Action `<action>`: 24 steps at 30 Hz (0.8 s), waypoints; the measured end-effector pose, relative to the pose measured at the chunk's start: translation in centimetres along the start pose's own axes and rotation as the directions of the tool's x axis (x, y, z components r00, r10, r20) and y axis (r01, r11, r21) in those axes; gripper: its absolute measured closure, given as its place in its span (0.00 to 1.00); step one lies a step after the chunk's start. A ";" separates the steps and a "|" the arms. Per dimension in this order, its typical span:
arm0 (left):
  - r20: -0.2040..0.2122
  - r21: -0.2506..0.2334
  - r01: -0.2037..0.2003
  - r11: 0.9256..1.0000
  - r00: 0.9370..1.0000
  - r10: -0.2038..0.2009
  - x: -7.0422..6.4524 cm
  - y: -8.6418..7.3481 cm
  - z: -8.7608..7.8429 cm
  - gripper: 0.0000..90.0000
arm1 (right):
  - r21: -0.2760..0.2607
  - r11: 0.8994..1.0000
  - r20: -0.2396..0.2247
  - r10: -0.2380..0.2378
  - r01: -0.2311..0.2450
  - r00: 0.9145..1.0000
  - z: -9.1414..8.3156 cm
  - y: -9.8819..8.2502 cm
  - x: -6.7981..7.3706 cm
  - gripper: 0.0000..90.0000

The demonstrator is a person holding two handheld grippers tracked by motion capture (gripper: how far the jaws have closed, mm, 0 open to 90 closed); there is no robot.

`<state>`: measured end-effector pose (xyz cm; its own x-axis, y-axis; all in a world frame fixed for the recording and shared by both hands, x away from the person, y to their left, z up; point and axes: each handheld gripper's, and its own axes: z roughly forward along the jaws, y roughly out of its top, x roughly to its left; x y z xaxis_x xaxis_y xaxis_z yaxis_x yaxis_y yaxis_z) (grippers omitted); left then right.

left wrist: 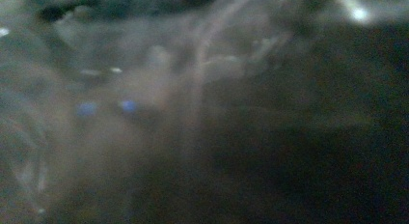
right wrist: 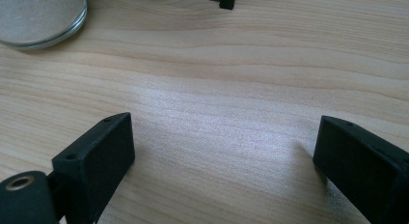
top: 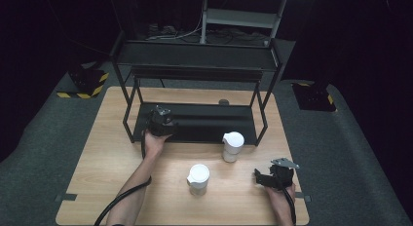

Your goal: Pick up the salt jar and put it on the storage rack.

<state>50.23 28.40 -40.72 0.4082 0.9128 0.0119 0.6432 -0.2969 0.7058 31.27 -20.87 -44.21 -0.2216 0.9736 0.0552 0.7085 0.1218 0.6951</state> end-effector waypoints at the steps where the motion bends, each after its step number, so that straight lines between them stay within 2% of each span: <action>1: 0.007 -0.007 0.004 1.000 1.000 -0.004 0.2 -0.1 -0.1 0.34 | 0.000 1.000 0.000 0.000 0.000 1.000 0.0 0.0 0.0 0.08; 3: 0.016 -0.010 0.013 1.000 1.000 -0.012 0.4 0.0 -0.3 0.29 | -0.001 1.000 0.000 -0.001 0.001 1.000 0.0 0.0 0.0 0.08; 4: 0.039 -0.019 0.029 0.999 0.999 -0.028 0.9 0.1 -0.6 0.26 | -0.001 1.000 0.001 -0.001 0.001 1.000 0.0 0.0 0.0 0.08; 6: 0.052 -0.027 0.031 0.999 0.998 -0.029 1.1 0.1 -0.8 0.23 | -0.001 1.000 0.002 0.000 0.000 1.000 0.0 0.0 0.1 0.08; 7: 0.061 -0.038 0.021 0.999 0.998 -0.018 1.2 0.0 -1.1 0.19 | -0.003 1.000 0.004 -0.004 0.004 1.000 0.0 -0.1 0.1 0.08; 9: 0.074 -0.046 0.009 0.999 0.997 -0.005 1.2 0.0 -1.5 0.16 | -0.003 1.000 0.004 -0.004 0.004 1.000 0.0 -0.1 0.1 0.08; 15: 0.077 -0.050 -0.008 0.999 0.997 0.012 1.2 -0.2 -2.1 0.07 | 0.000 1.000 0.001 0.004 -0.004 1.000 0.0 0.0 0.1 0.08; 21: 0.082 -0.055 -0.019 0.998 0.996 0.023 1.4 -0.3 -2.7 0.03 | 0.001 1.000 0.001 0.005 -0.005 1.000 0.0 0.0 0.1 0.08; 24: 0.077 -0.052 -0.037 0.998 0.996 0.040 1.4 -0.4 -3.0 0.01 | 0.001 1.000 0.001 0.005 -0.005 1.000 0.0 0.0 0.1 0.08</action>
<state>48.57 30.64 -38.86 0.4828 0.8756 -0.0143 0.5935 -0.3151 0.7406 31.22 -20.81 -44.20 -0.2172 0.9744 0.0577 0.7100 0.1172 0.6944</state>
